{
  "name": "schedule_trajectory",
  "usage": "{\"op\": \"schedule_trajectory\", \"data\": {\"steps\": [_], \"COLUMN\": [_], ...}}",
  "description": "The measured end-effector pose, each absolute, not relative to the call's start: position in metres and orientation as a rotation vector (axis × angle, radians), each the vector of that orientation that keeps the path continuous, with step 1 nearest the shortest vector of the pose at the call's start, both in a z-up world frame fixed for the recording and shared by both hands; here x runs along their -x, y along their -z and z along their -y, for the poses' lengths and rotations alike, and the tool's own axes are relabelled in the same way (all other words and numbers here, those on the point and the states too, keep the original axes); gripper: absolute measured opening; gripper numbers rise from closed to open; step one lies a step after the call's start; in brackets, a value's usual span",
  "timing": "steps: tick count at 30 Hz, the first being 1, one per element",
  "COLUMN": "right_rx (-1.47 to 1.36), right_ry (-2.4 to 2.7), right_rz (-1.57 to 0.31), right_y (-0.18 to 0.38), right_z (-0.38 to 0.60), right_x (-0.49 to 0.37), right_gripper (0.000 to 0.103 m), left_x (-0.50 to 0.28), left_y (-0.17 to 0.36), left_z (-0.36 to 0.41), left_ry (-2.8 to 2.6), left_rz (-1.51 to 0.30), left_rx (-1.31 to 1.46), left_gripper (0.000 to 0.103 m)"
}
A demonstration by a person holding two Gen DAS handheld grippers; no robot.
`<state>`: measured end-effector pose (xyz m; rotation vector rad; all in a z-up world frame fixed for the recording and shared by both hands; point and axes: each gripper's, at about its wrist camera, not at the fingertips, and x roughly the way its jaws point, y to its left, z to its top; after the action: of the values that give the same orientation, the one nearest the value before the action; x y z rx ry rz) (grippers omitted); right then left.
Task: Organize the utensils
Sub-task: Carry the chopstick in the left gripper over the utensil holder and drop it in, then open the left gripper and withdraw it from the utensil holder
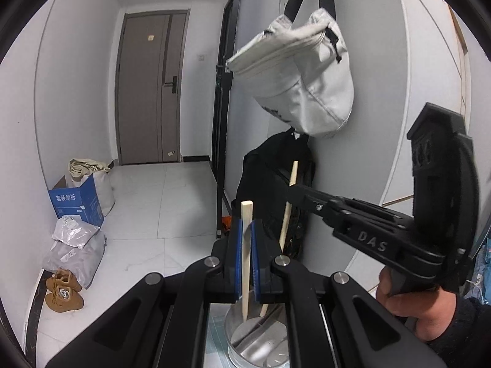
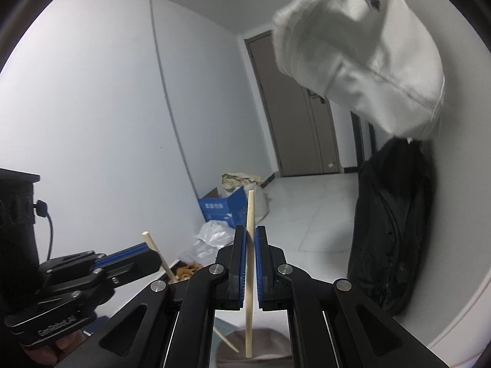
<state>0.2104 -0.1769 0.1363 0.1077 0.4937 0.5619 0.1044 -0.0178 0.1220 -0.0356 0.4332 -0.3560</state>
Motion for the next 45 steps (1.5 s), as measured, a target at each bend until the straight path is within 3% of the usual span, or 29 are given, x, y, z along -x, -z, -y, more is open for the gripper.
{"op": "schedule_trajectory", "data": {"steps": [13,14,16,18,22,24,26,29,33,40,42,45], "right_rx": [-0.083,-0.075,-0.091,-0.110,-0.156,-0.160,-0.163,-0.153,-0.147,-0.122,-0.118,-0.121], "right_ry": [-0.652,-0.650,-0.658,-0.641,-0.603,-0.588,-0.583,-0.585,-0.593,-0.608,-0.613,-0.623], "right_rz": [-0.585,-0.596,-0.602,-0.611,-0.607,-0.596,-0.580,-0.561,-0.544,-0.528,-0.519,-0.504], "right_y": [-0.074,-0.071,-0.069,-0.070,-0.082,-0.088,-0.095,-0.106,-0.115,-0.127,-0.129,-0.131], "right_z": [0.168,0.167,0.170,0.176,0.195,0.201,0.204,0.207,0.203,0.189,0.186,0.182], "right_x": [-0.231,-0.230,-0.226,-0.222,-0.212,-0.208,-0.201,-0.185,-0.164,-0.128,-0.119,-0.102], "right_gripper": [0.007,0.008,0.009,0.017,0.030,0.048,0.050,0.052,0.066,0.075,0.084,0.089], "left_x": [-0.137,-0.138,-0.139,-0.137,-0.128,-0.123,-0.118,-0.115,-0.106,-0.087,-0.079,-0.065], "left_y": [-0.069,-0.069,-0.069,-0.073,-0.081,-0.082,-0.083,-0.084,-0.087,-0.092,-0.092,-0.091], "left_z": [0.004,0.002,-0.003,-0.012,-0.025,-0.030,-0.034,-0.036,-0.034,-0.031,-0.032,-0.032], "left_ry": [0.475,0.479,0.454,0.430,0.382,0.350,0.320,0.288,0.246,0.191,0.174,0.151], "left_rz": [-0.619,-0.634,-0.651,-0.640,-0.618,-0.615,-0.616,-0.605,-0.601,-0.623,-0.612,-0.582], "left_rx": [0.105,0.115,0.129,0.161,0.177,0.174,0.176,0.191,0.191,0.183,0.182,0.183], "left_gripper": [0.002,0.005,0.020,0.038,0.040,0.045,0.053,0.054,0.055,0.058,0.062,0.072]}}
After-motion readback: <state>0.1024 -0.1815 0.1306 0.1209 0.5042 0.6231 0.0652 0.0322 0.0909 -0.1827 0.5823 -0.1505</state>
